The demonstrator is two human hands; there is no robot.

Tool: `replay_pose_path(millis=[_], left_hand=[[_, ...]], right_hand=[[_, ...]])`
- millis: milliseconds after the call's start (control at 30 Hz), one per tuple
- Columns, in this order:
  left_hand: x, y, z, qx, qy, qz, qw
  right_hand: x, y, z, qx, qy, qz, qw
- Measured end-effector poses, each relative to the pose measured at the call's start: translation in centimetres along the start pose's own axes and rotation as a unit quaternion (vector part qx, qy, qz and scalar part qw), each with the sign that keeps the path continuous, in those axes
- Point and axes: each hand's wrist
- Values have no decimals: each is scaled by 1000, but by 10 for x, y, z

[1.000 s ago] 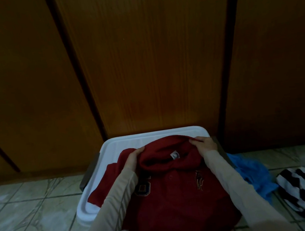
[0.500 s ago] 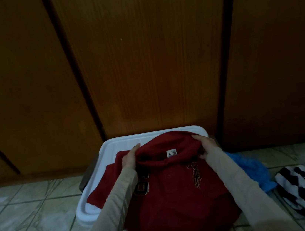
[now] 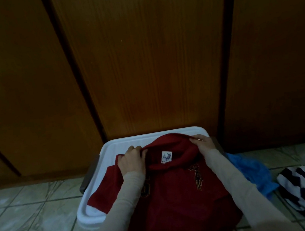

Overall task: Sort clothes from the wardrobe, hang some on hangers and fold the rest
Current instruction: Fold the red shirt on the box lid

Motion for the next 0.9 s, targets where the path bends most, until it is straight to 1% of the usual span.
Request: replay_pose_path(millis=[67, 100, 167, 200, 267, 300, 433, 567, 633, 733, 833, 900], left_hand=[[-8, 0, 6, 40, 0, 0, 999], [-11, -2, 9, 54, -9, 0, 998], [-16, -8, 20, 73, -31, 0, 997], [-18, -8, 25, 70, -46, 16, 996], [-17, -6, 37, 44, -83, 80, 992], [-15, -6, 41, 51, -106, 94, 989], [-14, -1, 52, 65, -169, 98, 979], [-13, -9, 53, 112, -209, 113, 965], [-11, -12, 52, 124, -199, 97, 967], [-8, -6, 46, 147, -160, 66, 974], [2, -3, 39, 122, -115, 33, 985], [8, 0, 34, 93, -69, 31, 993]], right_hand=[[0, 2, 3, -61, 29, 33, 997], [-1, 4, 3, -76, 37, 48, 995], [-1, 6, 3, -85, 47, 54, 994], [-2, 6, 2, -81, 45, 53, 994], [-3, 5, 0, -72, 32, 50, 996], [-3, 5, -1, -68, 25, 46, 996], [-4, 3, -5, -40, -2, 34, 999], [-11, 3, -15, 19, -53, 16, 998], [-14, 5, -18, 39, -68, 9, 997], [-17, 6, -19, 49, -75, 2, 996], [-18, 4, -19, 14, -76, -14, 997], [-19, 4, -19, -3, -82, -21, 996]])
Point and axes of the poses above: each hand's wrist, its own x-axis towards the middle knuckle, its own y-axis out of the back of the hand, z = x × y, and after that the axes turned 13 degrees about x, right-handed
